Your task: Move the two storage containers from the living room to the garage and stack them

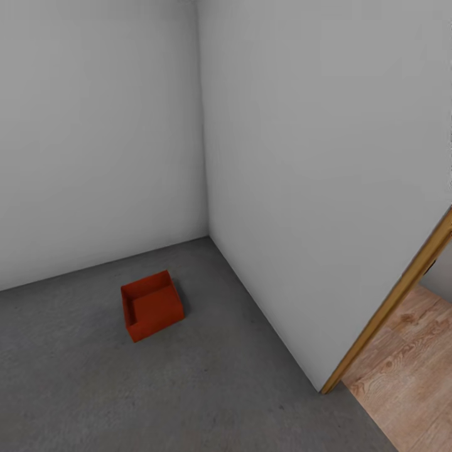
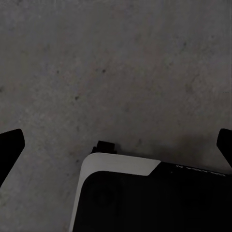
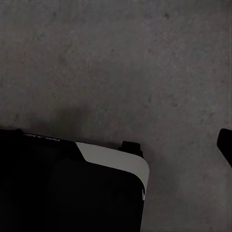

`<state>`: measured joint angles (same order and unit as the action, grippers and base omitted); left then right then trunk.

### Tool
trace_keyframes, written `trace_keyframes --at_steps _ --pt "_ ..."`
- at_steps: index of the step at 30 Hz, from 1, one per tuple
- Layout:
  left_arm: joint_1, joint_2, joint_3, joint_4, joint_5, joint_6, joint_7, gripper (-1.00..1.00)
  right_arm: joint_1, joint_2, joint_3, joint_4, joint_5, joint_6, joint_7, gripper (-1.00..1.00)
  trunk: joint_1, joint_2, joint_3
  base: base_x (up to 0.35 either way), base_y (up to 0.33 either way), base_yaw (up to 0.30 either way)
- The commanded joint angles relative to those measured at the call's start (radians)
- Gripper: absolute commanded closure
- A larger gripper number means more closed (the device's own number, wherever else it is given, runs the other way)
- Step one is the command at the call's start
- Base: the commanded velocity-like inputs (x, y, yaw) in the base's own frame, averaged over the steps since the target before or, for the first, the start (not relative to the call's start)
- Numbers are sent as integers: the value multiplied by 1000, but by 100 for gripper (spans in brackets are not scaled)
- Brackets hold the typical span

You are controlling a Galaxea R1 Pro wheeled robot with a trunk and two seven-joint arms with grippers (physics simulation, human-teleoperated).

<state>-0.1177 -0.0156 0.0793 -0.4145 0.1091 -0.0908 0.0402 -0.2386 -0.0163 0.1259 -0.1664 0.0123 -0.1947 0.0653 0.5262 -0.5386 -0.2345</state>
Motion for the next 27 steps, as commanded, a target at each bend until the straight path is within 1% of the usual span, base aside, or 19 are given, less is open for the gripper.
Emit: trace_keyframes --at_steps 1,27 --pt "0 -1 2 0 9 -3 0 -100 -1 -1 4 1 1 -3 1 -100 0 -1 0 0 0 0" --pt "-1 -1 2 0 9 -3 0 -100 -1 -1 5 1 1 -2 1 -100 0 -1 43 0 0 0"
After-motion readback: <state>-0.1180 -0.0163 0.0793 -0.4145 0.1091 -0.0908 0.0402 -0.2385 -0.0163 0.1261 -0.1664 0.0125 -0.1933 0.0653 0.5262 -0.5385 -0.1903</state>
